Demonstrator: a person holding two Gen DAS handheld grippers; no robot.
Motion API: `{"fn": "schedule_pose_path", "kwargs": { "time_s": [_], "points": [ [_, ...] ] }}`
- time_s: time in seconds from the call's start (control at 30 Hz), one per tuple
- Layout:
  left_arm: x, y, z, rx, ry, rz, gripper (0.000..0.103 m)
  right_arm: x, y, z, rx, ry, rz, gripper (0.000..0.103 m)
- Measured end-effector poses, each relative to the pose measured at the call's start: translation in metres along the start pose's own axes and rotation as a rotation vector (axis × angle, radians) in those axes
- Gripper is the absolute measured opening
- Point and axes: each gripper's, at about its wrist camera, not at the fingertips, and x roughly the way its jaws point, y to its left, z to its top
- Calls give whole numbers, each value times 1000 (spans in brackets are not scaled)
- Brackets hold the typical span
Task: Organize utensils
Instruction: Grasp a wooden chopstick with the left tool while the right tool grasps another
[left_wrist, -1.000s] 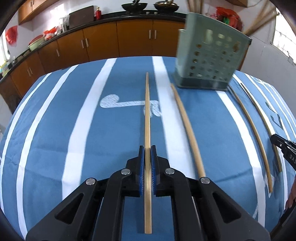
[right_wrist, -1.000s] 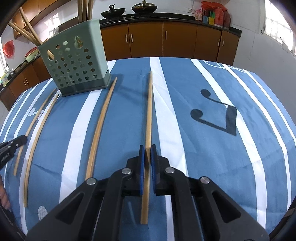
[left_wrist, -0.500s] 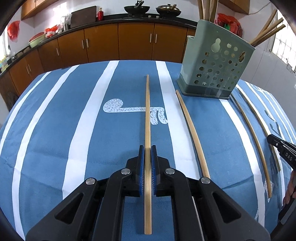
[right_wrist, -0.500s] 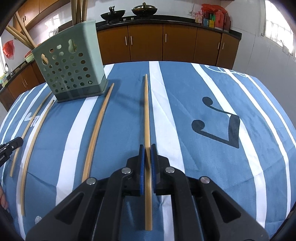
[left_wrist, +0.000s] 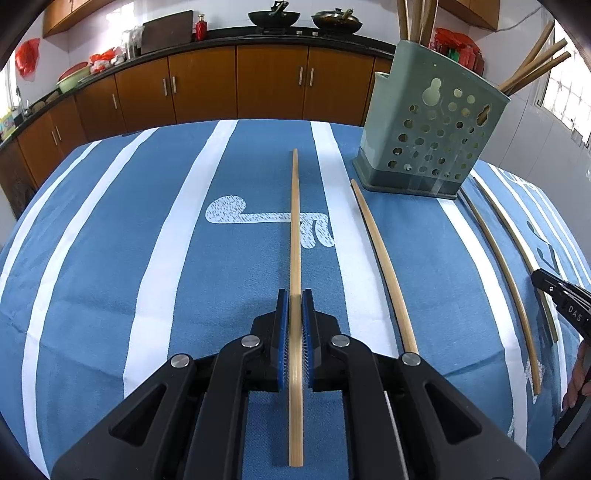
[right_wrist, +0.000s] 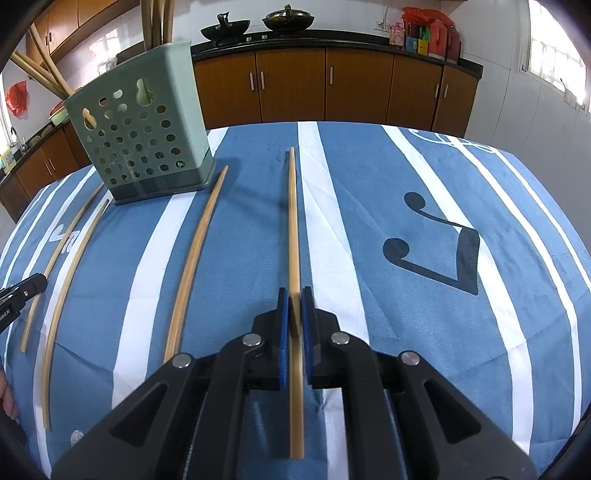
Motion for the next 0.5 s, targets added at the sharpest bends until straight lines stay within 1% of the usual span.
{"fn": "schedule_pose_path", "kwargs": {
  "time_s": [0.5],
  "points": [
    [0,0,0,-9,-1,-10,9,0,0,0,2,1,3,9]
  ]
}}
